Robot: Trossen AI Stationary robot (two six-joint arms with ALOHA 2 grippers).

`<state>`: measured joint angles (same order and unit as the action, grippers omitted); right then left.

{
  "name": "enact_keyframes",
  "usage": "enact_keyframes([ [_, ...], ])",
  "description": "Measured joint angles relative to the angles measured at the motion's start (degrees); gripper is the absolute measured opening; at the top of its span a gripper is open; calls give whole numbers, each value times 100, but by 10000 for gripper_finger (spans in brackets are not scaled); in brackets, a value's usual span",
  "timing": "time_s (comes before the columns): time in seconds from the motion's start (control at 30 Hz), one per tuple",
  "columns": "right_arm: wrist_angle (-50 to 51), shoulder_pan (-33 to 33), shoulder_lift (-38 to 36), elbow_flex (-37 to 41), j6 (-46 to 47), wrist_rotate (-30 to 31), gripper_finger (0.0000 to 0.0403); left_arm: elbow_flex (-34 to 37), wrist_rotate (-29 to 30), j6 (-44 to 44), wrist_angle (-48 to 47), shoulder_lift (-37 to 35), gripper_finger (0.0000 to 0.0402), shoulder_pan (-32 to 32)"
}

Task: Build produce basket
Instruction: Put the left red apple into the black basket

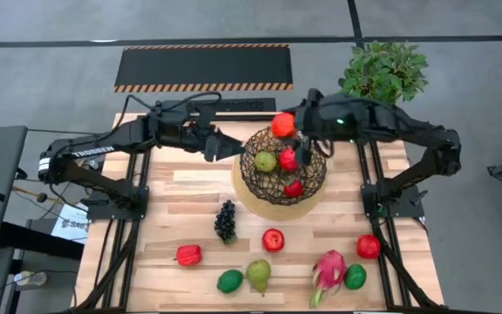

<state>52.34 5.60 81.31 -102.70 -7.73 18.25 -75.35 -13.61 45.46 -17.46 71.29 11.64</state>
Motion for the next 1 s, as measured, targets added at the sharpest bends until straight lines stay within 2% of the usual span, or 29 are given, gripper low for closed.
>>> enact_keyframes([
  [0.13, 678, 454, 147, 537, 644, -167, 320, 2, 247, -273, -963, -153, 336, 61],
  [0.27, 168, 621, 150, 1666, 936, -774, 323, 2, 292, -405, -1663, -219, 336, -12],
  [0.37, 107, 722, 161, 2545, 1243, -809, 324, 4, 301, -436, -2138, -233, 336, -142],
  [0.5, 113, 926, 156, 3347, 1667, -789, 327, 9, 450, -438, -2493, -258, 336, -335],
  [0.67, -121, 980, 154, 3768, 1738, -1090, 339, 9, 709, -436, -2610, -258, 336, -577],
  [1.0, -6, 912, 150, 3786, 1842, -1127, 387, 11, 794, -289, -2832, -379, 336, -1098],
])
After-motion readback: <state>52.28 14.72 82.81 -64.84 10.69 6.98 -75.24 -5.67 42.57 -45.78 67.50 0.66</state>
